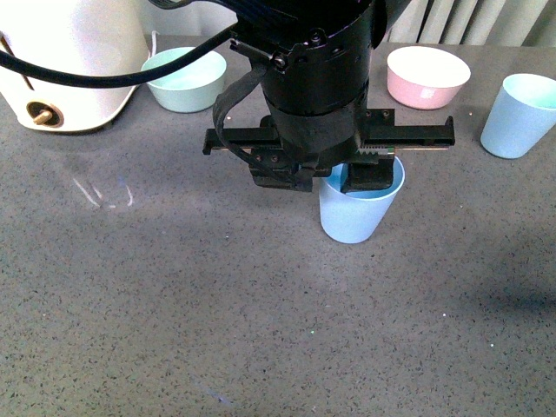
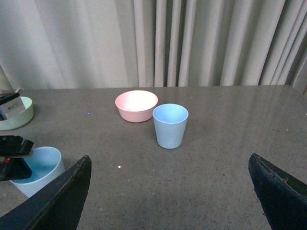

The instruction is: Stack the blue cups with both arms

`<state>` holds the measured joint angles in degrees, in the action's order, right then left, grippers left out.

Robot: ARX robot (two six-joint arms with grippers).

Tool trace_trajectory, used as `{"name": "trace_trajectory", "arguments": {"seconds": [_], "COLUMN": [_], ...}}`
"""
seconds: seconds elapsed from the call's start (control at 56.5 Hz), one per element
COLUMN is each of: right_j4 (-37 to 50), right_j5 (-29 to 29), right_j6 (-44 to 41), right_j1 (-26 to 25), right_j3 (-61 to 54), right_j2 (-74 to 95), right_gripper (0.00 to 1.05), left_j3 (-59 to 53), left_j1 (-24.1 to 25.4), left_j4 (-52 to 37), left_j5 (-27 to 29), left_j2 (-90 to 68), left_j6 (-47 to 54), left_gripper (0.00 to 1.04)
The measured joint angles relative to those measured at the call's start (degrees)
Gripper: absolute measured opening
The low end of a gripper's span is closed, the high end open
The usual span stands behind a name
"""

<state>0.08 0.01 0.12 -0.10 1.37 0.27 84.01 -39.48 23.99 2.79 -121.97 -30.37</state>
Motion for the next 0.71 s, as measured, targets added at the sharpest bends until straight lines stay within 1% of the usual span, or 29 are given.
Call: {"name": "trace_trajectory", "arguments": {"seconds": [0.018, 0.053, 0.124, 0.159, 0.248, 0.425, 0.496, 0.566, 0.584, 0.708], "right_j4": [0.0, 0.0, 0.0, 0.0, 0.0, 0.0, 0.0, 0.0, 0.0, 0.0], "right_j5": [0.0, 0.0, 0.0, 0.0, 0.0, 0.0, 0.0, 0.0, 0.0, 0.0], "right_j6": [0.0, 0.0, 0.0, 0.0, 0.0, 0.0, 0.0, 0.0, 0.0, 0.0], "right_j1": [0.0, 0.0, 0.0, 0.0, 0.0, 0.0, 0.0, 0.0, 0.0, 0.0], "right_j3": [0.0, 0.0, 0.0, 0.0, 0.0, 0.0, 0.0, 0.0, 0.0, 0.0], "right_j2": [0.0, 0.0, 0.0, 0.0, 0.0, 0.0, 0.0, 0.0, 0.0, 0.0], "right_gripper": [0.96, 0.96, 0.96, 0.96, 0.96, 0.96, 0.96, 0.96, 0.96, 0.96], "left_j3": [0.0, 0.0, 0.0, 0.0, -0.5, -3.9, -6.9, -10.0, -12.3, -18.6], "left_j1": [0.0, 0.0, 0.2, 0.3, 0.8, 2.5, 4.0, 5.7, 7.0, 10.7], "left_j4": [-0.1, -0.1, -0.4, -0.4, -1.3, -3.4, -5.7, -8.1, -10.0, -14.7], "left_j5": [0.0, 0.0, -0.2, -0.1, -0.2, -0.1, 0.0, 0.5, 0.4, 0.5], "left_j2": [0.0, 0.0, 0.4, 0.5, 2.6, 8.2, 11.6, 14.9, 17.4, 25.0], "left_j6": [0.0, 0.0, 0.0, 0.0, 0.0, 0.3, 0.5, 1.0, 1.0, 2.2], "left_gripper": [0.37, 0.4, 0.52, 0.56, 0.74, 0.97, 0.95, 0.96, 0.96, 0.96]}}
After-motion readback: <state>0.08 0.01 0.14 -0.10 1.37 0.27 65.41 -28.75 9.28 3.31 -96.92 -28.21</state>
